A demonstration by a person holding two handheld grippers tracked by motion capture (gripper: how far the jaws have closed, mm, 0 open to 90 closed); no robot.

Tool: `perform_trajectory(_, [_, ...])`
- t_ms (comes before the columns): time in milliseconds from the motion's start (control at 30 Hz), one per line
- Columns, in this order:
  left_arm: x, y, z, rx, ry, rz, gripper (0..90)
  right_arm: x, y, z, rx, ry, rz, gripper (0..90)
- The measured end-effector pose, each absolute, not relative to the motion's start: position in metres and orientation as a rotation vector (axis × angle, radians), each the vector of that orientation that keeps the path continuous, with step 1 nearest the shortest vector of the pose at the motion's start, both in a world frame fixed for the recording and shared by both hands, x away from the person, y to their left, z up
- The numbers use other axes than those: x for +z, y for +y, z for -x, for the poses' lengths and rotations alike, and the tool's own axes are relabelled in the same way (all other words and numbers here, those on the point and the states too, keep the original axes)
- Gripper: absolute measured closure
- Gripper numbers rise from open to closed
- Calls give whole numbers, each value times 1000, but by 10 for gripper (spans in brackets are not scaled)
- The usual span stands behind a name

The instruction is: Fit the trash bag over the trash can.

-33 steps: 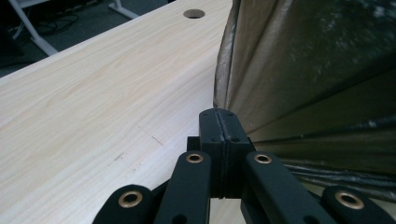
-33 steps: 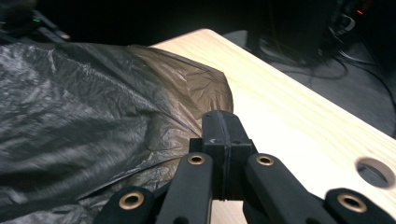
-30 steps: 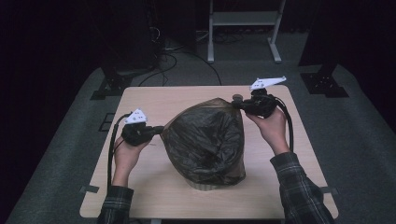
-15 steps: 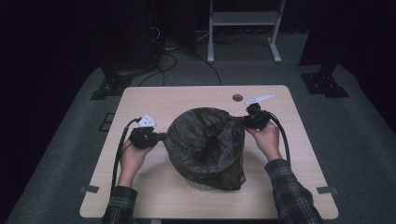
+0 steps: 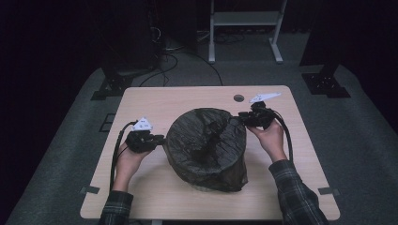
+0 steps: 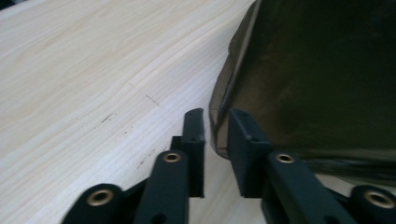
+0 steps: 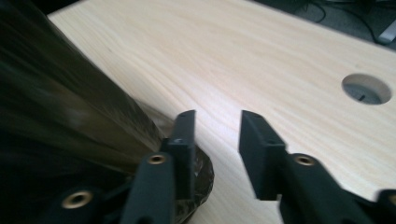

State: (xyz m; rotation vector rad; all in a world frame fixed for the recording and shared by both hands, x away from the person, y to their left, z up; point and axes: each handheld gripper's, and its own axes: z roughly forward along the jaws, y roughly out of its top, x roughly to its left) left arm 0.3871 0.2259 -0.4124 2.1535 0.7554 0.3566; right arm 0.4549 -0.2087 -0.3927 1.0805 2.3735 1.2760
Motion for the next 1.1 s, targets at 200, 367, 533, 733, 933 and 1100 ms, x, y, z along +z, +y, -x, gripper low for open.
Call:
perform_trajectory(200, [-401,237,-368,287,751,-2128,508,-372,-215,-444,1273,2341,-1068,449])
perform_trajectory(367, [-406,242,-345,260,741,-2140,339,-355,-223,-432,1328,2305,-1054,315])
perform_trajectory(533, [-426,234,-317,247,703,-2202,177,-334,-226,-417,1418,2304,-1017,172])
perform_trajectory(733, [-448,229,-294,280,676,-2235,5,-310,-216,-392,1451,2330,-922,97])
perform_trajectory(933, [-466,227,-285,266,662,-2275,0,-294,-210,-376,1504,2302,-853,97])
perform_trajectory(1100, [-475,228,-285,283,670,-2290,0,-286,-193,-363,1527,2348,-763,98])
